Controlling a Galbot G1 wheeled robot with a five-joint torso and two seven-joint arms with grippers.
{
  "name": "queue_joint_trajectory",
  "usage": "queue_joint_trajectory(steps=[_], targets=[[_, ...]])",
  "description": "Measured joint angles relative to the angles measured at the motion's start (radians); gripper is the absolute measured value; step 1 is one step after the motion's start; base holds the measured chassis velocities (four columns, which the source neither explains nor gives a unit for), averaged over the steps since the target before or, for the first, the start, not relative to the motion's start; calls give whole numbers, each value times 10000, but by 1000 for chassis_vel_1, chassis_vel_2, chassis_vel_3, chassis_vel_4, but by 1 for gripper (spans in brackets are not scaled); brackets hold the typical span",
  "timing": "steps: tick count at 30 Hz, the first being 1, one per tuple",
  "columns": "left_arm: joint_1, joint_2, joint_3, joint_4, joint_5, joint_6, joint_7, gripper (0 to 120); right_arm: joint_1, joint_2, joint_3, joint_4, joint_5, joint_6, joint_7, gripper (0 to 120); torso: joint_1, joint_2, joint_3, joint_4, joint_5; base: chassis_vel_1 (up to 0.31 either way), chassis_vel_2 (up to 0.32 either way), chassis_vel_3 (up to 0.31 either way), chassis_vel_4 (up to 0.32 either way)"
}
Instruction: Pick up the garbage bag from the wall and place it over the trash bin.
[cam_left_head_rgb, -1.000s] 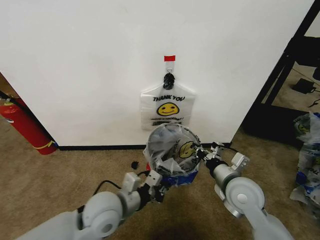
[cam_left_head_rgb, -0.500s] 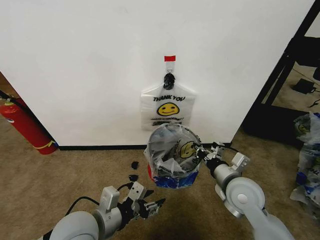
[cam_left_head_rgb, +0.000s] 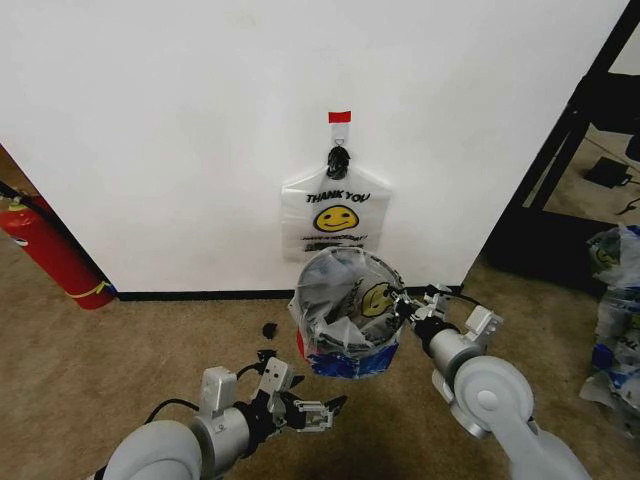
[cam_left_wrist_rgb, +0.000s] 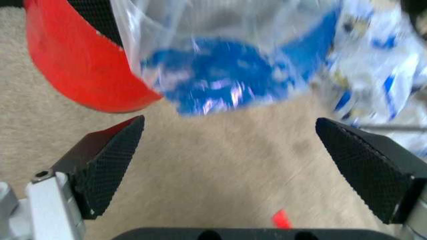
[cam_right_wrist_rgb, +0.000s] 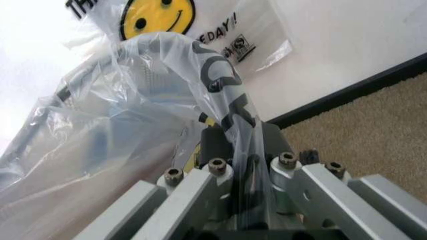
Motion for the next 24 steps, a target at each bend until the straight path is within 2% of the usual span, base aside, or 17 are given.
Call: queue_joint_trajectory(steps=[3,11,17,18,23,24], targets=[[-284,-121,-68,190,-757,-158,-121,100,23,0,-10,-23,-20,0,-9,1,1,0,0,0,6,0,0,0,0],[-531,-229,52,411,-1016,-338,-123,95,56,-5,-8,-71,-33,0,-23,1,1,0,0,1,5,0,0,0,0],[-750,-431,430,740,-840,-547,-44,70,77,11,-6,-107,-39,2,-33,1,1,0,0,1,6,0,0,0,0],[-750,-431,430,740,-840,-547,-44,70,77,11,-6,-107,-39,2,-33,1,1,0,0,1,6,0,0,0,0],[-853,-529,564,834,-813,-608,-23,52,112,28,-22,-151,-40,13,-51,1,1,0,0,0,5,0,0,0,0],[-850,-543,579,837,-806,-617,-23,45,134,51,-38,-163,-40,15,-55,1,1,0,0,2,5,0,0,0,0]])
